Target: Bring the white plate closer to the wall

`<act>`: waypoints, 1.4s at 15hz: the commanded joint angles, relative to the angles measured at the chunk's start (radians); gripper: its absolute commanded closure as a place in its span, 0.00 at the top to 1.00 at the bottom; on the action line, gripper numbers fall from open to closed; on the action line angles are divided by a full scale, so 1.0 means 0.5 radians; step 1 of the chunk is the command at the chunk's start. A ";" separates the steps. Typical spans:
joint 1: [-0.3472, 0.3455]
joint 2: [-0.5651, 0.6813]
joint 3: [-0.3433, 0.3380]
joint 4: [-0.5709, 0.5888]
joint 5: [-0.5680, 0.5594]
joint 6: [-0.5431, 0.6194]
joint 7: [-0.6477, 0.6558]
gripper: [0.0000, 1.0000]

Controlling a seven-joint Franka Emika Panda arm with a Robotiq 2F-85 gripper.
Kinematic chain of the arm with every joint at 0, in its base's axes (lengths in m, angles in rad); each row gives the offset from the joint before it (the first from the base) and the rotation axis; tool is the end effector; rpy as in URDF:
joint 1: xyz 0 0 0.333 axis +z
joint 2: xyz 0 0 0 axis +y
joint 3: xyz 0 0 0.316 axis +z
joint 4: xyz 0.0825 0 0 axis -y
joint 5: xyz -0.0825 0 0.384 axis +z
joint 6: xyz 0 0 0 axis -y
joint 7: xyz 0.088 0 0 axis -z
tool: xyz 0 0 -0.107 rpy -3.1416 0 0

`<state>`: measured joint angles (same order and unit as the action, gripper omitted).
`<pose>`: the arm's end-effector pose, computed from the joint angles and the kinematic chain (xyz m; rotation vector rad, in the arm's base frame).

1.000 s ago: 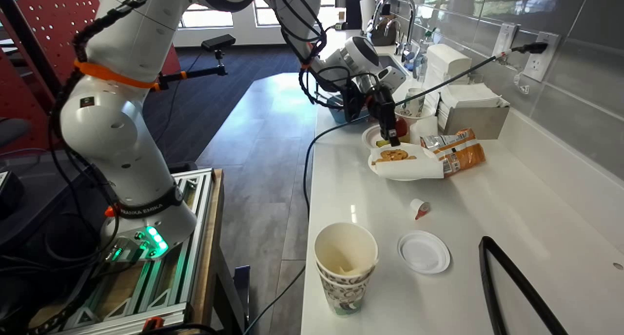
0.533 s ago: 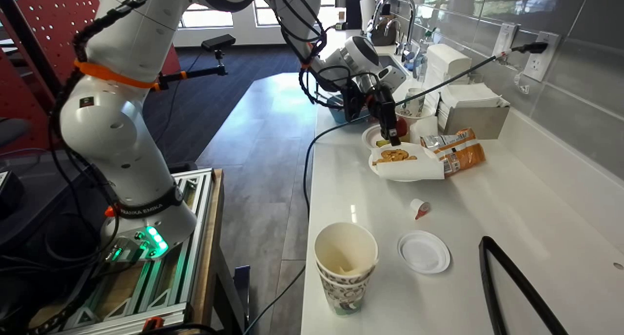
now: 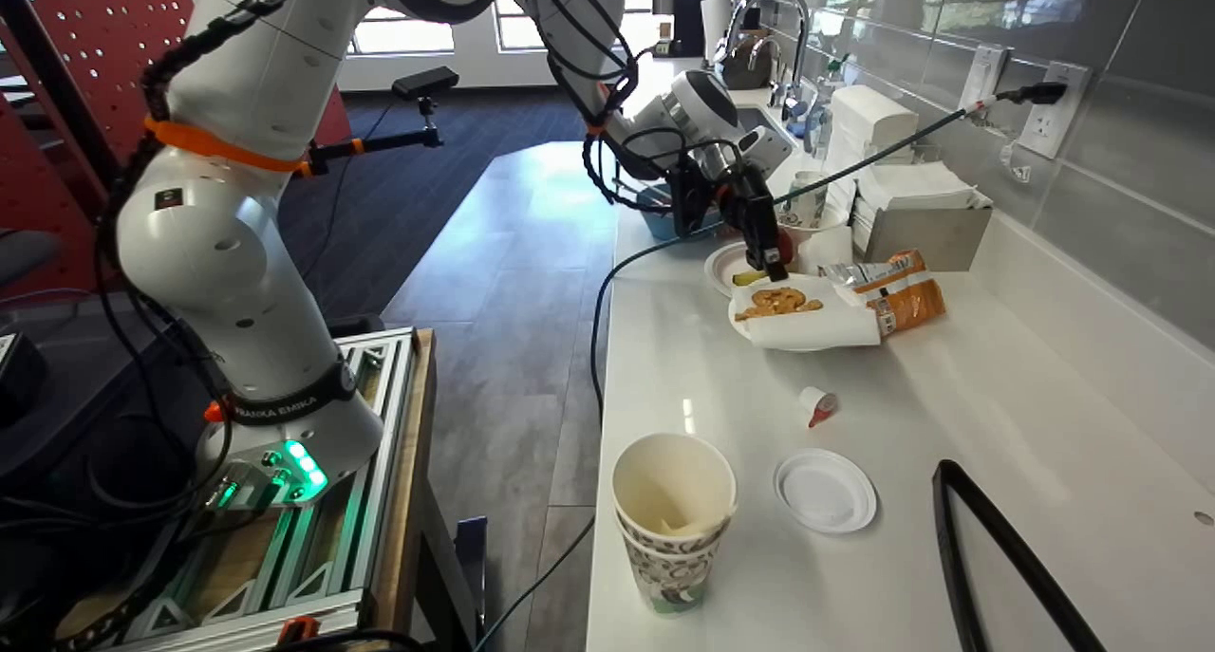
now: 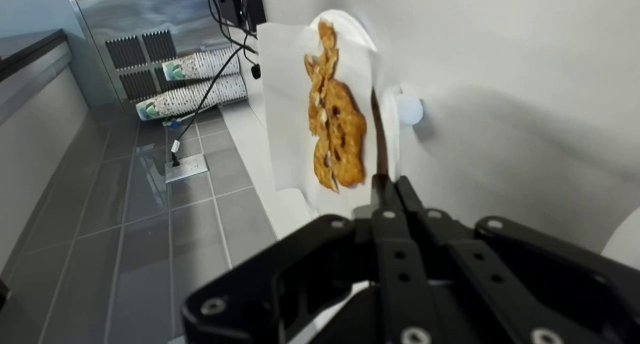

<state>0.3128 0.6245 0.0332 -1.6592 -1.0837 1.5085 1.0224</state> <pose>0.6201 0.1155 0.2578 1.8917 -0.2549 0.1231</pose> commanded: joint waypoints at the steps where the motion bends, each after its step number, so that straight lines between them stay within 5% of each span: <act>1: -0.047 -0.017 0.009 -0.042 -0.298 0.148 -0.070 0.01; 14: -0.310 0.107 -0.011 -0.020 -1.143 0.579 -0.408 0.01; 21: -0.485 0.154 -0.002 -0.041 -1.322 0.947 -0.461 0.01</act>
<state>0.1099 0.6957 0.0271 -1.6660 -1.7042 1.9063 0.8054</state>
